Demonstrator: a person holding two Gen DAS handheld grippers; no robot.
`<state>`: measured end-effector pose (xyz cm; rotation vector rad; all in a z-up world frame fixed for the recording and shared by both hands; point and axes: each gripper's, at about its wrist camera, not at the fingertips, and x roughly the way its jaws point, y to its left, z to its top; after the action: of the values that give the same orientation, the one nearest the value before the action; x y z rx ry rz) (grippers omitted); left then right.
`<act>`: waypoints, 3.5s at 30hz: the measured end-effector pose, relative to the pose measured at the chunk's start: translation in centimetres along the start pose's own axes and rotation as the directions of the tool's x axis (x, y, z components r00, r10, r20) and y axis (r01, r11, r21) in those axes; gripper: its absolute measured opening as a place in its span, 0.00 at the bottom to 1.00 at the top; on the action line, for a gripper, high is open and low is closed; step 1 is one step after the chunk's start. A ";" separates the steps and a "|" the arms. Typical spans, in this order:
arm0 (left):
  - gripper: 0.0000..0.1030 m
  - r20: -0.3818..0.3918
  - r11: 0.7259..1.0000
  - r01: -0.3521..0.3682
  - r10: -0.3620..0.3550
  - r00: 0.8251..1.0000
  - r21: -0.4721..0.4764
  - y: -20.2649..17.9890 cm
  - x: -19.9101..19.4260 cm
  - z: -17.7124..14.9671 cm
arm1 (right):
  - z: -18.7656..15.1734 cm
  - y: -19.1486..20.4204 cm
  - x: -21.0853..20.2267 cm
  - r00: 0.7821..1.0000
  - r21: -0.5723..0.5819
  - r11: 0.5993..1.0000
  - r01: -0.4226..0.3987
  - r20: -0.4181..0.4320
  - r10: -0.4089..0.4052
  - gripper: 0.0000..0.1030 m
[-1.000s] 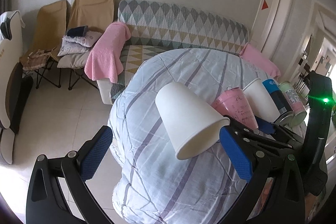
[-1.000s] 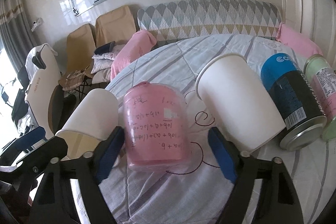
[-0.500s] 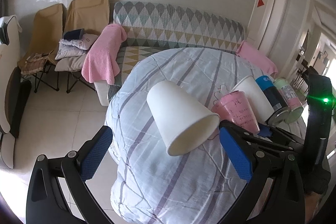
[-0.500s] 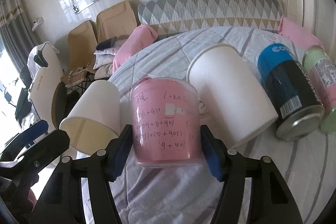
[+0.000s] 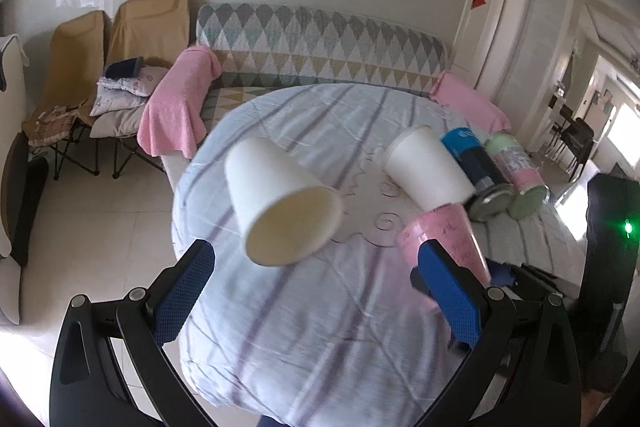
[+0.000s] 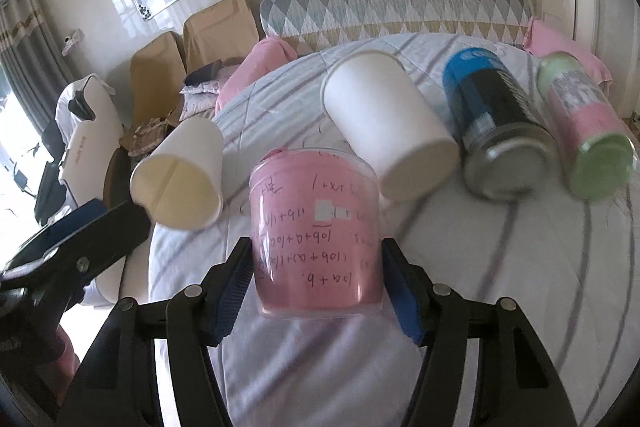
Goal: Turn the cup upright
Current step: 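Lift the pink cup with the right gripper and rotate it upright, then lower the upright pink cup onto the quilt with the right gripper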
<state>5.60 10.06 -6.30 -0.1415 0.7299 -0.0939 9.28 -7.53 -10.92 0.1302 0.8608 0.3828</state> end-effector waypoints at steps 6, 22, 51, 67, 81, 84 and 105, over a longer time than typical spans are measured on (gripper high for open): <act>1.00 -0.008 0.999 0.020 -0.020 1.000 0.026 -3.1 -0.8 -0.7 | -1.9 -1.4 -2.4 1.000 0.012 1.000 0.004 0.004 -0.004 0.63; 1.00 -0.037 0.991 0.023 -0.018 0.999 0.132 -11.4 -1.0 -1.5 | -3.2 -8.0 -5.2 0.989 0.156 0.984 0.083 0.106 -0.100 0.63; 1.00 -0.244 0.998 0.049 -0.039 0.969 0.037 -18.7 3.3 -1.2 | -6.0 -12.6 -11.0 0.988 0.054 0.995 0.080 0.130 -0.086 0.80; 1.00 -0.295 0.999 -0.045 0.049 0.954 0.022 -20.7 7.2 -0.3 | -5.8 -15.4 -9.9 0.992 0.023 0.999 0.029 0.118 -0.032 0.80; 1.00 -0.365 0.999 -0.043 0.035 0.931 -0.013 -20.3 10.4 0.2 | -5.2 -16.8 -8.6 0.992 0.034 0.999 -0.031 0.122 0.026 0.80; 0.96 -0.365 0.999 -0.042 0.033 0.931 -0.016 -20.2 10.6 0.3 | -5.2 -16.9 -8.5 0.992 0.039 0.999 -0.038 0.122 0.033 0.80; 0.68 -0.282 1.000 0.003 0.005 0.959 0.026 -20.0 9.3 0.7 | -4.6 -15.8 -8.2 0.983 0.015 0.993 -0.120 0.139 0.117 0.81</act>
<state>12.24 -10.88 -8.71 -0.1039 1.0135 -0.1239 5.32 -25.45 -12.19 0.2277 0.7226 0.4697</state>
